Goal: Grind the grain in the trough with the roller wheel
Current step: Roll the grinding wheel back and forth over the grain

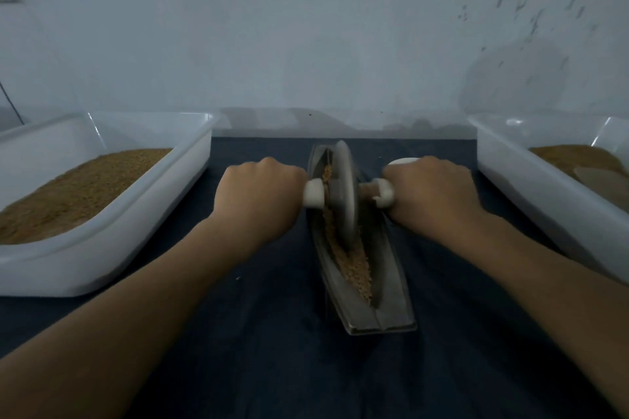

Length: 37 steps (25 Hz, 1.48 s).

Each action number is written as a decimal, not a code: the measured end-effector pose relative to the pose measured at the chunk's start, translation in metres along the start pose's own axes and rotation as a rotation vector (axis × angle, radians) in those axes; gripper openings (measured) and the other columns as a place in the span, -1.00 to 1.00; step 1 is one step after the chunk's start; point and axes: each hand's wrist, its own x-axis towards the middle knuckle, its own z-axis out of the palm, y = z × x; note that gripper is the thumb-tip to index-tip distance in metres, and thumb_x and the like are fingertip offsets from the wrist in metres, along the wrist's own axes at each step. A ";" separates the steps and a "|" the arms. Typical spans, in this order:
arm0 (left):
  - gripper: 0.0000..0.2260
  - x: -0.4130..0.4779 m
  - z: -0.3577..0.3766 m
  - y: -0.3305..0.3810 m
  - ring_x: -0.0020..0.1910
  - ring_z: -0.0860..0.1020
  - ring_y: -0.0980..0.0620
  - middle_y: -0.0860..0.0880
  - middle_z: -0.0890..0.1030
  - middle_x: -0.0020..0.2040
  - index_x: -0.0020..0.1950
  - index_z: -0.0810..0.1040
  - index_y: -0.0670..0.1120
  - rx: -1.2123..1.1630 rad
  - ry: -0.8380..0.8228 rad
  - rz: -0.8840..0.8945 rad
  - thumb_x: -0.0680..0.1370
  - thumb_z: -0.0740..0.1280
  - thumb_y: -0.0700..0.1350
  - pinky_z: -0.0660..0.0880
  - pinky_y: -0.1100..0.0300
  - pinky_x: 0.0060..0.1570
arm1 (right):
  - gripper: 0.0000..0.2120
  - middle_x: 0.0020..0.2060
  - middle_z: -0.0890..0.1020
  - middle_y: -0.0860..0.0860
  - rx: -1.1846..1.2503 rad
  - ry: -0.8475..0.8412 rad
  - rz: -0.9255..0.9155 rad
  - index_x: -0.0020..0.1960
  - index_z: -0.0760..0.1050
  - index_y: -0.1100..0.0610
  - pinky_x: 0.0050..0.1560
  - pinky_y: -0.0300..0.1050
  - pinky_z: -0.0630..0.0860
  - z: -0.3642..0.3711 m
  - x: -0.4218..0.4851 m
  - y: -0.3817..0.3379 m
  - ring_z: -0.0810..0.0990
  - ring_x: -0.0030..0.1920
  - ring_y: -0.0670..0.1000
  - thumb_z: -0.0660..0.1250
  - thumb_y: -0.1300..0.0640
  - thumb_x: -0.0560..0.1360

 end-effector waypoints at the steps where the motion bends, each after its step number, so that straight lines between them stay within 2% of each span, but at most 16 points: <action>1: -0.91 0.017 0.005 0.000 -0.43 0.30 0.00 0.04 0.32 -0.34 -0.12 0.44 0.05 -0.019 -0.034 -0.031 0.52 0.34 -0.02 0.23 0.14 -0.43 | -0.76 -0.28 0.51 -0.07 0.028 -0.032 0.024 -0.24 0.35 -0.05 -0.37 -0.16 0.24 0.004 0.017 -0.004 0.45 -0.33 -0.01 0.38 -0.07 0.46; 3: -0.94 0.041 0.008 -0.004 -0.29 0.42 -0.05 0.01 0.45 -0.22 -0.01 0.53 0.03 -0.086 -0.136 -0.056 0.55 0.31 -0.03 0.35 0.07 -0.29 | -0.82 -0.19 0.56 -0.02 0.031 -0.052 0.033 -0.16 0.40 -0.05 -0.26 -0.09 0.36 0.003 0.043 -0.009 0.57 -0.17 0.09 0.38 -0.06 0.48; 5: -0.94 0.036 0.005 -0.006 -0.28 0.43 -0.03 0.03 0.45 -0.22 -0.01 0.54 0.05 -0.133 -0.183 -0.059 0.54 0.31 -0.02 0.35 0.06 -0.28 | -0.83 -0.21 0.53 -0.03 0.035 -0.069 0.003 -0.17 0.41 -0.06 -0.25 -0.08 0.36 -0.001 0.044 -0.009 0.56 -0.16 0.10 0.38 -0.07 0.48; 7: -0.93 0.009 0.000 -0.002 -0.40 0.32 0.04 0.08 0.36 -0.31 -0.12 0.46 0.09 -0.116 -0.127 -0.033 0.52 0.33 0.00 0.28 0.11 -0.37 | -0.77 -0.26 0.47 -0.07 0.031 -0.067 -0.035 -0.23 0.33 -0.08 -0.35 -0.14 0.28 -0.003 0.019 -0.003 0.49 -0.25 0.04 0.37 -0.07 0.48; 11: -0.55 -0.042 -0.029 0.002 -0.55 0.06 0.12 0.11 0.15 -0.46 -0.26 0.20 0.11 0.002 0.080 0.098 0.30 0.53 0.04 -0.04 0.27 -0.49 | -0.73 -0.39 0.42 -0.10 -0.006 0.081 -0.145 -0.31 0.10 -0.11 -0.46 -0.18 0.16 -0.017 -0.044 0.010 0.38 -0.42 0.05 0.16 -0.18 0.36; 14: -0.57 -0.036 -0.028 0.008 -0.53 0.00 0.10 0.09 0.11 -0.45 -0.26 0.22 0.09 0.042 0.041 0.052 0.31 0.52 0.03 -0.07 0.25 -0.48 | -0.73 -0.40 0.42 -0.10 -0.012 0.089 -0.099 -0.32 0.11 -0.11 -0.44 -0.20 0.10 -0.015 -0.042 0.010 0.37 -0.43 0.04 0.17 -0.20 0.35; 18: -0.96 0.018 -0.006 0.008 -0.40 0.33 -0.01 0.02 0.33 -0.33 -0.06 0.50 0.03 0.045 -0.003 0.002 0.53 0.33 -0.05 0.25 0.10 -0.40 | -0.75 -0.25 0.53 -0.06 0.096 -0.046 0.053 -0.23 0.29 -0.05 -0.36 -0.12 0.31 0.009 0.011 -0.004 0.47 -0.25 0.03 0.34 -0.03 0.51; 21: -0.91 0.037 -0.013 0.005 -0.23 0.53 -0.10 -0.02 0.44 -0.22 0.03 0.54 0.03 0.030 -0.110 0.024 0.54 0.32 -0.06 0.33 0.05 -0.29 | -0.80 -0.18 0.56 -0.01 0.128 -0.098 0.048 -0.18 0.34 -0.04 -0.23 -0.03 0.49 0.008 0.021 -0.002 0.54 -0.17 0.08 0.34 -0.01 0.54; 23: -0.94 0.015 -0.017 0.006 -0.39 0.39 -0.02 0.04 0.31 -0.32 -0.04 0.49 0.05 0.017 -0.073 0.064 0.52 0.34 -0.03 0.27 0.09 -0.37 | -0.71 -0.25 0.50 -0.07 0.082 -0.082 -0.010 -0.24 0.25 -0.06 -0.35 -0.09 0.37 0.002 -0.001 0.003 0.47 -0.25 0.04 0.33 -0.06 0.52; 25: -0.74 -0.019 -0.021 0.005 -0.51 0.12 0.08 0.08 0.17 -0.40 -0.20 0.33 0.08 -0.011 0.024 0.117 0.42 0.44 0.02 0.07 0.19 -0.48 | -0.69 -0.38 0.40 -0.11 -0.014 0.037 -0.110 -0.28 0.22 -0.08 -0.46 -0.19 0.14 -0.007 -0.029 0.011 0.31 -0.40 -0.03 0.34 -0.11 0.43; 27: -0.51 -0.040 -0.031 0.001 -0.52 -0.05 0.13 0.11 0.04 -0.44 -0.26 0.19 0.09 -0.027 0.089 0.157 0.23 0.56 0.03 -0.09 0.29 -0.46 | -0.74 -0.46 0.29 -0.15 -0.017 0.158 -0.179 -0.32 0.20 -0.12 -0.46 -0.24 0.10 -0.018 -0.046 0.016 0.22 -0.50 -0.04 0.28 -0.15 0.31; 29: -0.48 -0.032 -0.029 0.001 -0.51 -0.08 0.13 0.11 0.01 -0.43 -0.27 0.18 0.09 -0.038 0.100 0.145 0.19 0.57 0.02 -0.11 0.31 -0.45 | -0.75 -0.48 0.17 -0.17 -0.027 0.204 -0.172 -0.36 0.19 -0.11 -0.45 -0.29 0.07 -0.016 -0.044 0.014 0.13 -0.54 -0.08 0.26 -0.15 0.25; 31: -0.67 -0.020 -0.013 0.006 -0.52 0.05 0.08 0.09 0.13 -0.42 -0.24 0.29 0.08 0.003 0.008 0.070 0.37 0.47 0.02 0.03 0.23 -0.49 | -0.69 -0.47 0.20 -0.15 -0.099 0.141 -0.098 -0.36 0.21 -0.06 -0.45 -0.29 0.03 -0.007 -0.024 0.006 0.10 -0.51 -0.12 0.35 -0.11 0.30; 33: -0.93 0.018 0.001 0.006 -0.44 0.29 0.01 0.04 0.31 -0.35 -0.12 0.47 0.04 0.001 -0.016 0.000 0.50 0.35 -0.04 0.26 0.12 -0.42 | -0.72 -0.36 0.44 -0.10 -0.036 0.019 0.002 -0.27 0.29 -0.05 -0.43 -0.18 0.16 0.004 0.010 -0.001 0.34 -0.41 -0.03 0.36 -0.08 0.45; 35: -0.92 0.046 -0.001 0.003 -0.29 0.46 -0.06 0.00 0.49 -0.22 0.00 0.56 0.04 -0.011 -0.106 -0.018 0.52 0.32 -0.08 0.34 0.06 -0.31 | -0.80 -0.20 0.56 0.00 0.063 -0.074 0.058 -0.19 0.36 -0.05 -0.32 -0.10 0.29 0.009 0.034 -0.002 0.43 -0.28 0.06 0.35 -0.05 0.51; 37: -0.90 0.046 -0.006 0.002 -0.25 0.50 -0.06 0.01 0.51 -0.19 0.02 0.56 0.05 -0.034 -0.156 -0.003 0.51 0.33 -0.05 0.35 0.05 -0.29 | -0.75 -0.17 0.57 0.00 0.074 -0.122 0.050 -0.22 0.32 -0.06 -0.32 -0.10 0.29 0.005 0.032 0.002 0.42 -0.29 0.04 0.36 -0.06 0.51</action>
